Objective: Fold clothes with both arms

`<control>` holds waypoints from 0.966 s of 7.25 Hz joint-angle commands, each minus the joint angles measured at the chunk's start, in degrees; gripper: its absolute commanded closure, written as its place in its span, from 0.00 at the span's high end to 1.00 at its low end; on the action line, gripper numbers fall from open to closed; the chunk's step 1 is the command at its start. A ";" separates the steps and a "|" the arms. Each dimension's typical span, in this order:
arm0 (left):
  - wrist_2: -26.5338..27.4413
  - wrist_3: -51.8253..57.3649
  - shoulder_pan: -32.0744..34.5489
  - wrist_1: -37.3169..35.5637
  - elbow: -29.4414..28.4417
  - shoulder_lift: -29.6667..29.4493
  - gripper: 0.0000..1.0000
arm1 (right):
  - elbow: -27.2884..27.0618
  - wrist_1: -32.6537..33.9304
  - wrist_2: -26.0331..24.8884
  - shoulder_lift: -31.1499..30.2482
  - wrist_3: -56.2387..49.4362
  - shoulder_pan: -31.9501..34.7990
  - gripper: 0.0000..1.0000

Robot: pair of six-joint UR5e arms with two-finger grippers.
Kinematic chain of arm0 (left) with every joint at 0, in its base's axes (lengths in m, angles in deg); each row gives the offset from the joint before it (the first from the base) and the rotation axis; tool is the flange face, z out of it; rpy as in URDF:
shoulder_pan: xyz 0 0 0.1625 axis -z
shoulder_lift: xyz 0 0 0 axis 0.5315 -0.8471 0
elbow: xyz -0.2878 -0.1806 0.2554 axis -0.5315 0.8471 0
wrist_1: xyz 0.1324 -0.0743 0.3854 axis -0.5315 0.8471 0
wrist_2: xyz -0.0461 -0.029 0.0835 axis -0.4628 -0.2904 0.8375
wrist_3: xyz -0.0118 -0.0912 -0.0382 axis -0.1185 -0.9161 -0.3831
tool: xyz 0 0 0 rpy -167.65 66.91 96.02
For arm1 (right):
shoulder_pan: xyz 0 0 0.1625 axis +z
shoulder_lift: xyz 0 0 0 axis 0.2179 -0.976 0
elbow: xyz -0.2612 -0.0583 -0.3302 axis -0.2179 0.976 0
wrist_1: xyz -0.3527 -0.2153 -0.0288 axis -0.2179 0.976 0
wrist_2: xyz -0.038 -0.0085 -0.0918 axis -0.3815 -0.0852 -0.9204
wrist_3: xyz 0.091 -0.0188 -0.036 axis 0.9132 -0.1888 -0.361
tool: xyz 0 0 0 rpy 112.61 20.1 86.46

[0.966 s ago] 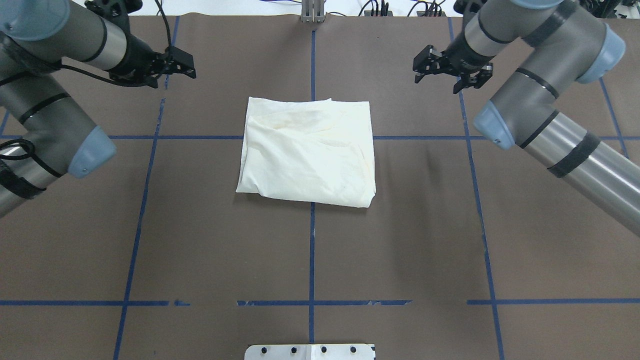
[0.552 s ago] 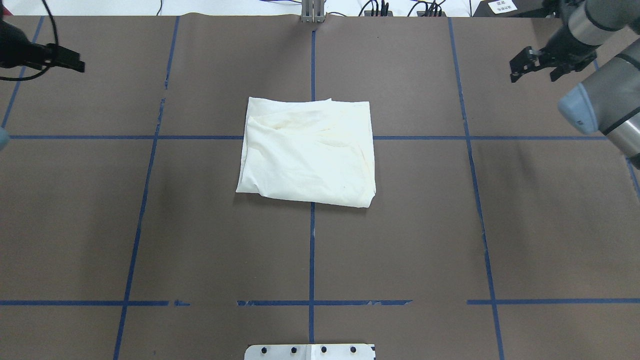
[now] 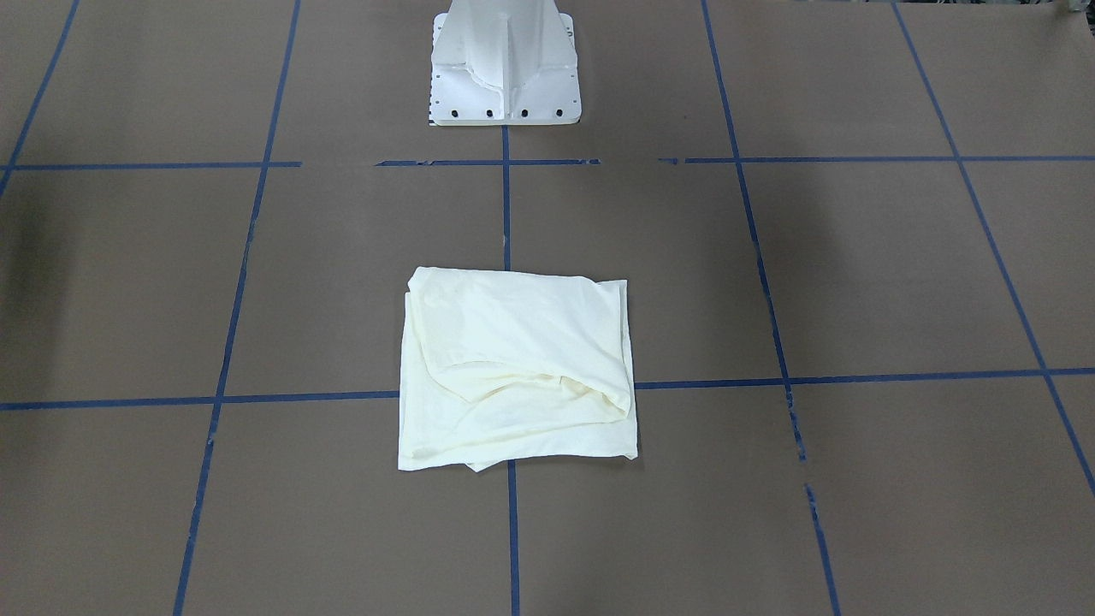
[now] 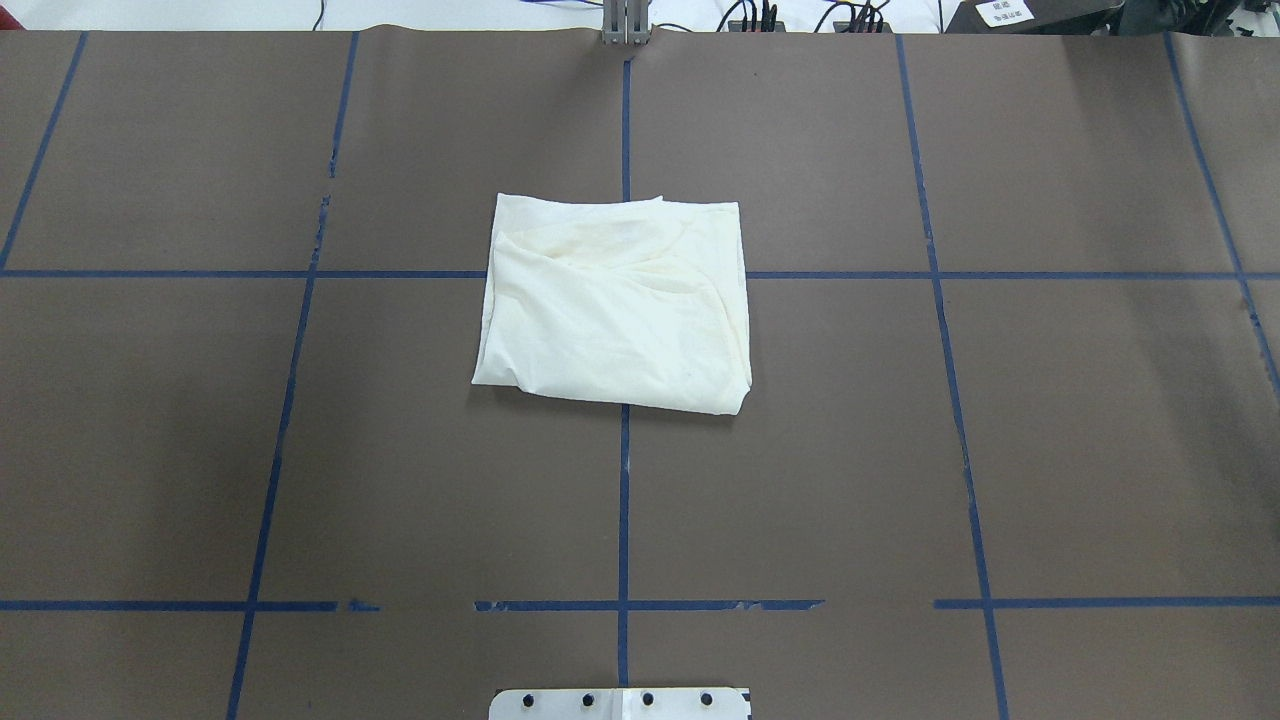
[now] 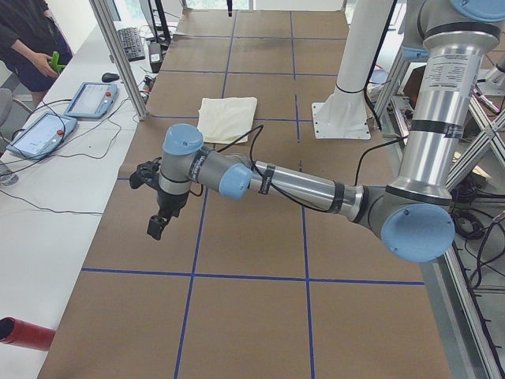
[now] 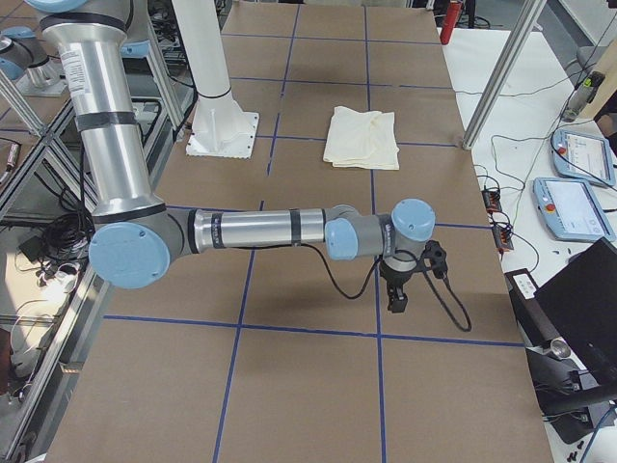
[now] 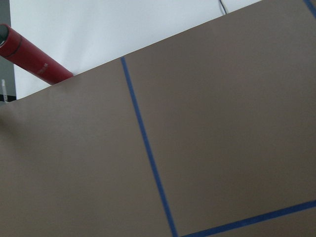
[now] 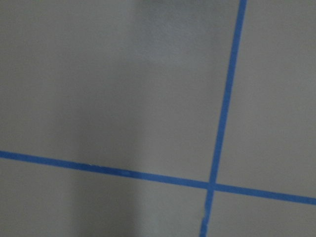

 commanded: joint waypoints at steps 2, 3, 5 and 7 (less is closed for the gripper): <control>-6.23 2.32 2.57 3.42 -1.65 7.23 1.00 | -3.98 1.55 0.94 -9.21 -5.25 5.89 1.00; -5.53 2.23 2.57 2.82 -0.70 7.15 1.00 | -5.63 1.37 1.63 -10.88 -4.81 5.89 1.00; -6.13 -6.74 2.31 2.55 0.19 9.26 1.00 | -8.81 1.90 2.33 -11.95 0.44 5.89 1.00; -7.62 -16.62 0.12 1.77 0.54 10.05 1.00 | -8.98 1.64 2.77 -11.78 3.35 5.89 1.00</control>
